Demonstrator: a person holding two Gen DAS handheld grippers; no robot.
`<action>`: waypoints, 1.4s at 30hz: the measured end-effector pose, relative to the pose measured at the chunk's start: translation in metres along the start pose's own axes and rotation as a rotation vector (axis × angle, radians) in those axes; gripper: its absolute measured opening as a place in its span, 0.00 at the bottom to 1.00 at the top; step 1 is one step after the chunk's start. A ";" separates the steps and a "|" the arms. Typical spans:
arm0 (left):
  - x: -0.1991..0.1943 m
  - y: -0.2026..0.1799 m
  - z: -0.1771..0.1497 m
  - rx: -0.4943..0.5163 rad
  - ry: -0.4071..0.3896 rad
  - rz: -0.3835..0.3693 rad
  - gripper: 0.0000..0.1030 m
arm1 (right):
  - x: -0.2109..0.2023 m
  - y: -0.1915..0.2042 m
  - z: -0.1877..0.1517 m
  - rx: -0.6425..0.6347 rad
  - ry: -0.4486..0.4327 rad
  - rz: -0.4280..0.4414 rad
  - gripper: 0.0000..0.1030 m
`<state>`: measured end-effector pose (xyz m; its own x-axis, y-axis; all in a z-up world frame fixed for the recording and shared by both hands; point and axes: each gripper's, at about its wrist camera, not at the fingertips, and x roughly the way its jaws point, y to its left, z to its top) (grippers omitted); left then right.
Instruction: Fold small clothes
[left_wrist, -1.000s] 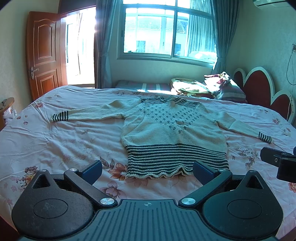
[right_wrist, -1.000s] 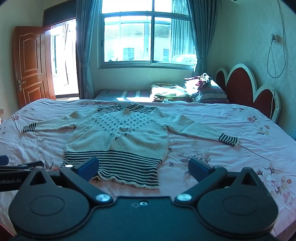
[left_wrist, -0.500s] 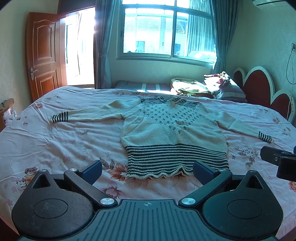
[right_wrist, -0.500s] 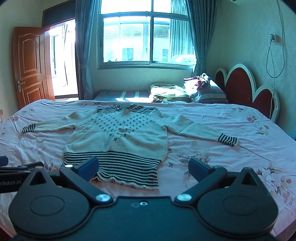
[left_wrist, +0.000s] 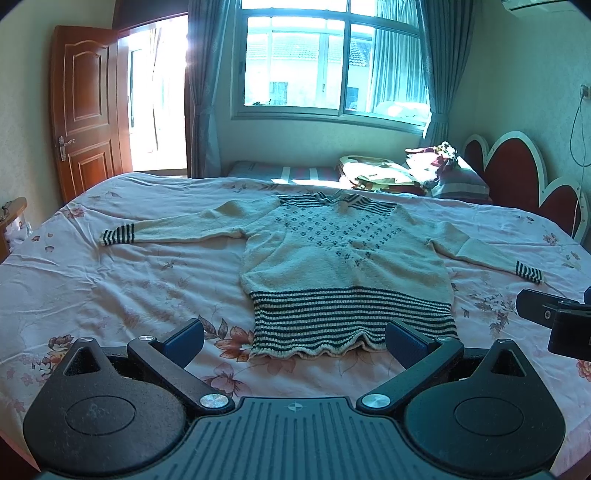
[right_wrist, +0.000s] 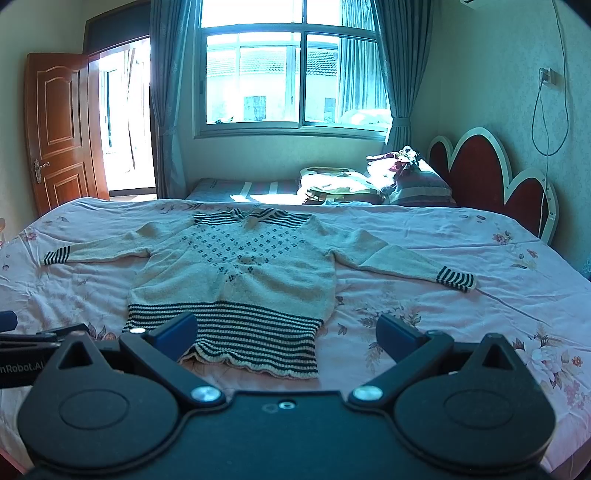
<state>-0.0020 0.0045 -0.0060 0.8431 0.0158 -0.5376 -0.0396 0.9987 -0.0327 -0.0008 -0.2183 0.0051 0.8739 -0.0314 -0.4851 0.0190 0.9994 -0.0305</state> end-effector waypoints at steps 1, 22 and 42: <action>0.000 -0.001 0.000 0.000 -0.001 0.002 1.00 | 0.000 0.000 0.000 0.001 0.001 0.000 0.99; -0.002 0.000 0.000 0.002 -0.004 0.003 1.00 | 0.003 0.003 0.001 -0.002 0.000 0.001 0.99; 0.047 0.000 0.014 -0.057 0.096 -0.120 1.00 | 0.031 -0.071 0.003 0.205 0.001 -0.096 0.99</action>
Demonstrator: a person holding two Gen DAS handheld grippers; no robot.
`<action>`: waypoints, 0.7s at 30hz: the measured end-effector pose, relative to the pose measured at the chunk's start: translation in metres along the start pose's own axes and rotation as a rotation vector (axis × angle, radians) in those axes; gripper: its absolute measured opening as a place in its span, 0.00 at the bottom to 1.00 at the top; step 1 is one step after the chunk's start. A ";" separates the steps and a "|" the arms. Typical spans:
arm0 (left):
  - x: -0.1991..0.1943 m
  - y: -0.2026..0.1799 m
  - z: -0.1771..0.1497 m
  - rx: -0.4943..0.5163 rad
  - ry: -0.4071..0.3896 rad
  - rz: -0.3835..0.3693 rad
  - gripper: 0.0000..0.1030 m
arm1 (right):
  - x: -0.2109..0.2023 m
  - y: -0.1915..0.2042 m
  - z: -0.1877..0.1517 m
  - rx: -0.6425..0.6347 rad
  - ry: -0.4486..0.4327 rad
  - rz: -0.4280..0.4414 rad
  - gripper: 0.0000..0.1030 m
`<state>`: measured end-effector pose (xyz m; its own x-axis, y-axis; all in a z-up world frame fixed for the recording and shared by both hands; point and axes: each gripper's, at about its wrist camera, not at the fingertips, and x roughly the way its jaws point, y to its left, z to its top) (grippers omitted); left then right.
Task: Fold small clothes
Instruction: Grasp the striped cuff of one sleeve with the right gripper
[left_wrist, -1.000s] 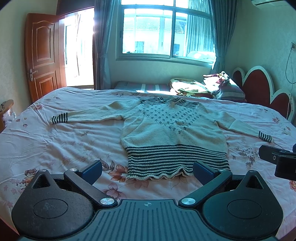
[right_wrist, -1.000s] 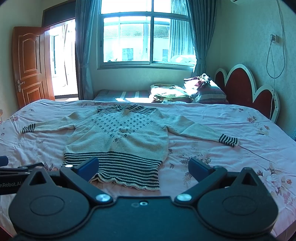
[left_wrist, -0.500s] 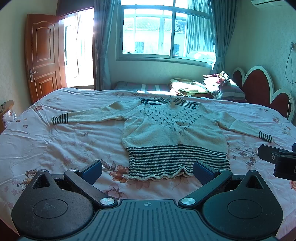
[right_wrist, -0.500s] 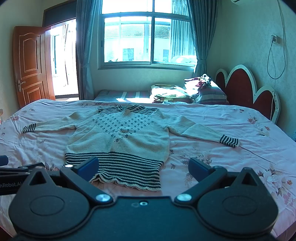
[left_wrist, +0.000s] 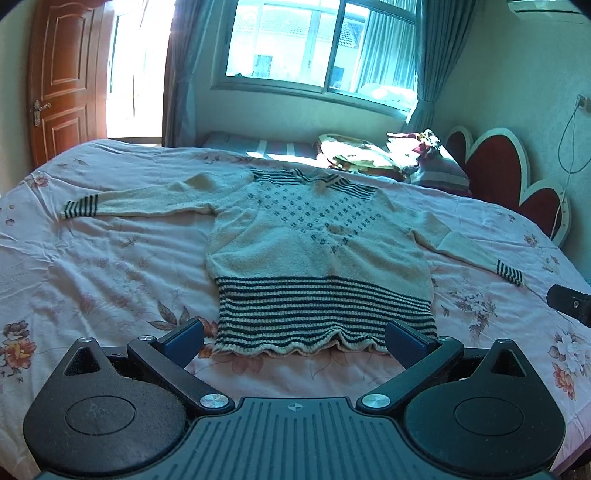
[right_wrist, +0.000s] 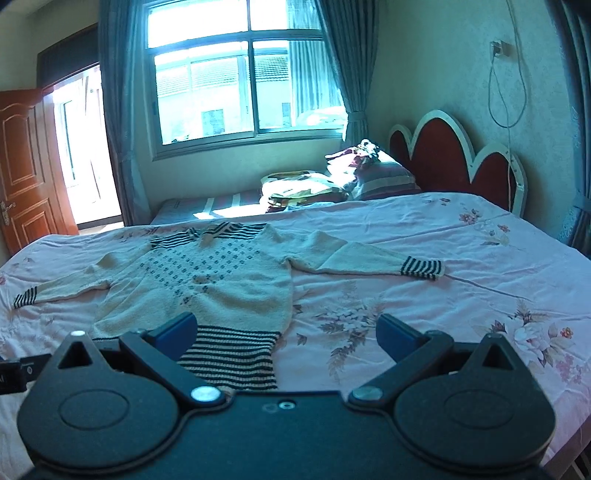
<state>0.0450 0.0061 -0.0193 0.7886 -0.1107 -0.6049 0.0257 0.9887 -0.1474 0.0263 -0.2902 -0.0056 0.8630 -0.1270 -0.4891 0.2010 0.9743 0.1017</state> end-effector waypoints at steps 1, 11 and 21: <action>0.010 -0.003 0.003 0.002 -0.002 -0.002 1.00 | 0.009 -0.012 0.003 0.038 0.009 0.002 0.99; 0.117 -0.015 0.072 -0.015 -0.040 -0.012 1.00 | 0.163 -0.139 0.044 0.450 -0.018 -0.019 0.45; 0.244 -0.017 0.127 -0.025 -0.029 0.091 1.00 | 0.317 -0.223 0.019 0.738 0.061 -0.091 0.38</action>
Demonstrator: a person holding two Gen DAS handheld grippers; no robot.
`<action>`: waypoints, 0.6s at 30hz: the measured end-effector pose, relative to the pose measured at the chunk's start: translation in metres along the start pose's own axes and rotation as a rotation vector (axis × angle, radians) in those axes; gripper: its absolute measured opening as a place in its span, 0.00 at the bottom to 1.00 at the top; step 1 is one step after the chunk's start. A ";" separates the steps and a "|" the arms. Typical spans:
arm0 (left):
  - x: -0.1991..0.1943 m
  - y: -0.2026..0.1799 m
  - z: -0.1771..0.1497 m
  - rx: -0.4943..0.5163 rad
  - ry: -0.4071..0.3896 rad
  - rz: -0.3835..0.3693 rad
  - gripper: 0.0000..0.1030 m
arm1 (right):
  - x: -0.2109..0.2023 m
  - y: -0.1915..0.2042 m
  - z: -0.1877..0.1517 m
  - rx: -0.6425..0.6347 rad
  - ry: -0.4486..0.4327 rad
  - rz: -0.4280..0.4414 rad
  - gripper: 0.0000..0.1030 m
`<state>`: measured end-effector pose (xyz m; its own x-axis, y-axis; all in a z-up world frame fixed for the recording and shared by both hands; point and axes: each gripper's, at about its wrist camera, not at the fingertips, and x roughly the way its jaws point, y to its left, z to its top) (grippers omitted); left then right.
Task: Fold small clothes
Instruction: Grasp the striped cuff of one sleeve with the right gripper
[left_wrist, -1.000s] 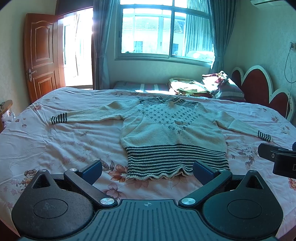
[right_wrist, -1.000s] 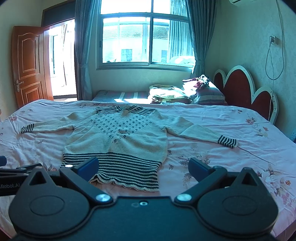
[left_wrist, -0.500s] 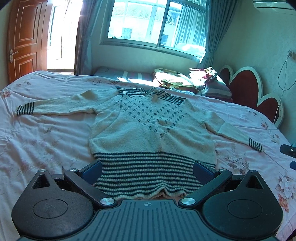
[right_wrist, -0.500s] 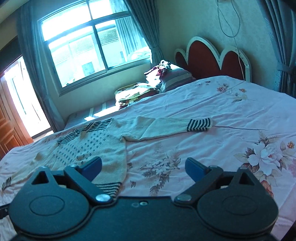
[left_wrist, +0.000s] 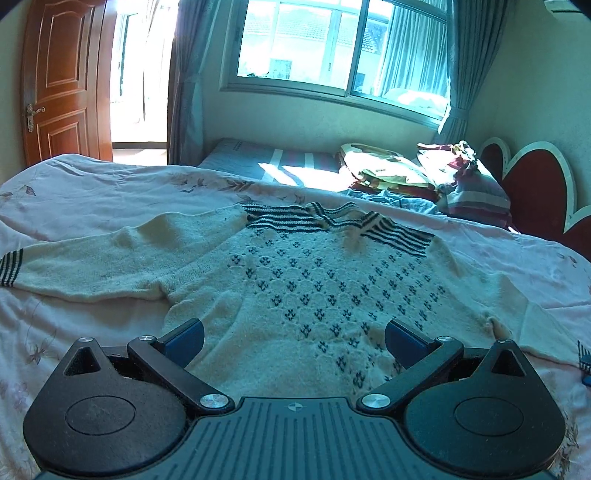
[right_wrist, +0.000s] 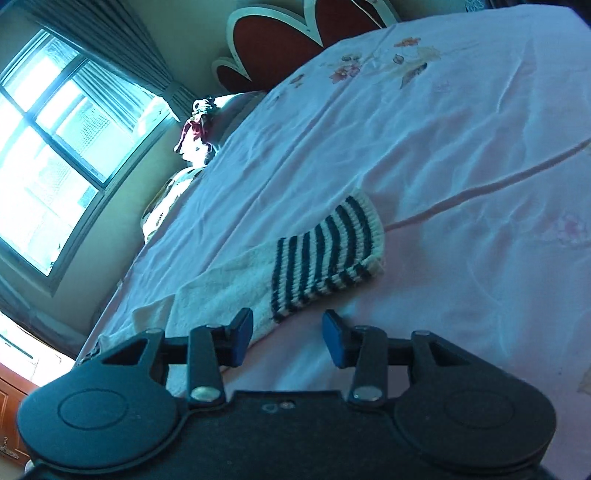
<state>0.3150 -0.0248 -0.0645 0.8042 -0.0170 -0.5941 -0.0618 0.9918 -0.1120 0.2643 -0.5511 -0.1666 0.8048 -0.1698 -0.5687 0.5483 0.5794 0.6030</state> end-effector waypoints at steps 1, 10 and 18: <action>0.007 0.001 0.002 -0.002 -0.003 0.013 1.00 | 0.004 0.003 0.001 -0.009 -0.008 -0.001 0.39; 0.053 0.040 0.013 -0.027 0.023 0.085 1.00 | 0.023 0.043 0.007 -0.159 -0.075 -0.071 0.07; 0.083 0.078 0.027 -0.054 0.039 0.010 1.00 | 0.019 0.196 -0.068 -0.533 -0.035 0.211 0.06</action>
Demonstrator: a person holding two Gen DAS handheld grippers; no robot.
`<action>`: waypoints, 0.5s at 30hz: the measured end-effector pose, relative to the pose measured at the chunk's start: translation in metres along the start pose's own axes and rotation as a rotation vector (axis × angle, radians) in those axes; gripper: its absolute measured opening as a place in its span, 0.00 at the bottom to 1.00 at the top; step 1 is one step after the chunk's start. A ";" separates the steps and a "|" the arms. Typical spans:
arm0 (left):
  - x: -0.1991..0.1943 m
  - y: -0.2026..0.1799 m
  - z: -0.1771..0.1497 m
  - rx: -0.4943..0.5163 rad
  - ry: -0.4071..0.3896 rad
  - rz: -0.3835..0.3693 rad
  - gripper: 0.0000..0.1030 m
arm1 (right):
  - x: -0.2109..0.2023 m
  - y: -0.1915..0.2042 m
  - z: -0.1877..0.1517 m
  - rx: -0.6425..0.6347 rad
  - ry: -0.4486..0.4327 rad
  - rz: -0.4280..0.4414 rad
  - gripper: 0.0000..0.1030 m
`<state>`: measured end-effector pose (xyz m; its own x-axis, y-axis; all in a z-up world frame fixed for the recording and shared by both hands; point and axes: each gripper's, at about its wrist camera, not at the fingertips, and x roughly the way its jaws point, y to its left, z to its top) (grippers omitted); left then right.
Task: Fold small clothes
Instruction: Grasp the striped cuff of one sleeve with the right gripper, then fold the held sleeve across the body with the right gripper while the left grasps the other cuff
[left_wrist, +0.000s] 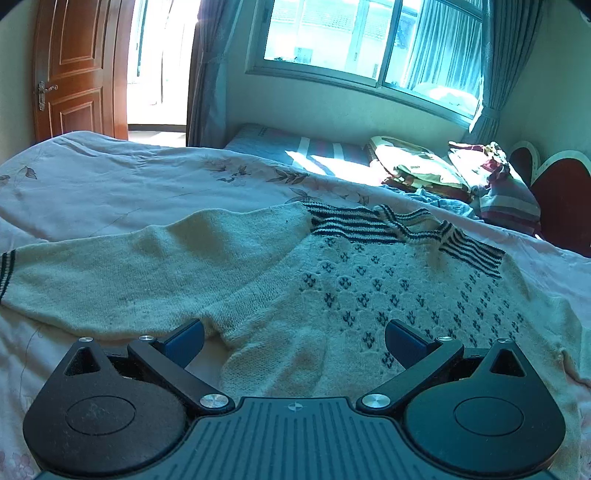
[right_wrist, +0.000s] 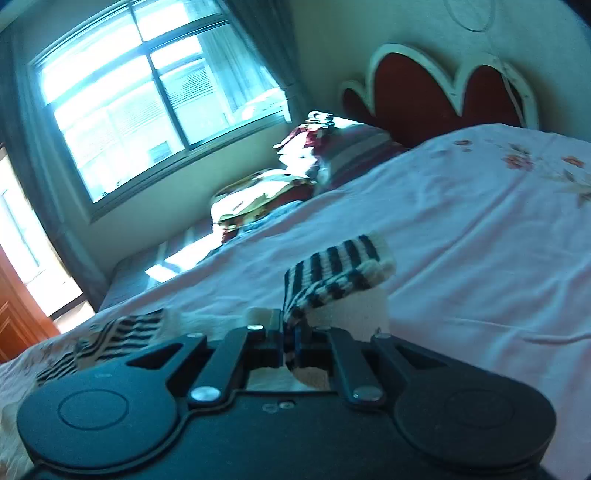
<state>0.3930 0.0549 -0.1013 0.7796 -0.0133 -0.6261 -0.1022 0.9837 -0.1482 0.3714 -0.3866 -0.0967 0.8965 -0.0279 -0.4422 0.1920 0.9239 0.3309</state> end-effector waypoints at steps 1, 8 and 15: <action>0.003 0.002 0.004 0.001 -0.003 -0.011 1.00 | 0.005 0.025 -0.004 -0.039 0.016 0.049 0.06; 0.006 0.022 0.021 -0.001 0.025 -0.066 1.00 | 0.060 0.143 -0.060 -0.217 0.213 0.223 0.06; 0.013 0.012 0.024 -0.013 0.049 -0.197 1.00 | 0.027 0.168 -0.088 -0.362 0.200 0.261 0.48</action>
<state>0.4170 0.0711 -0.0931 0.7543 -0.2138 -0.6207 0.0406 0.9588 -0.2810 0.3930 -0.1981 -0.1269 0.7950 0.2630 -0.5466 -0.2117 0.9648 0.1563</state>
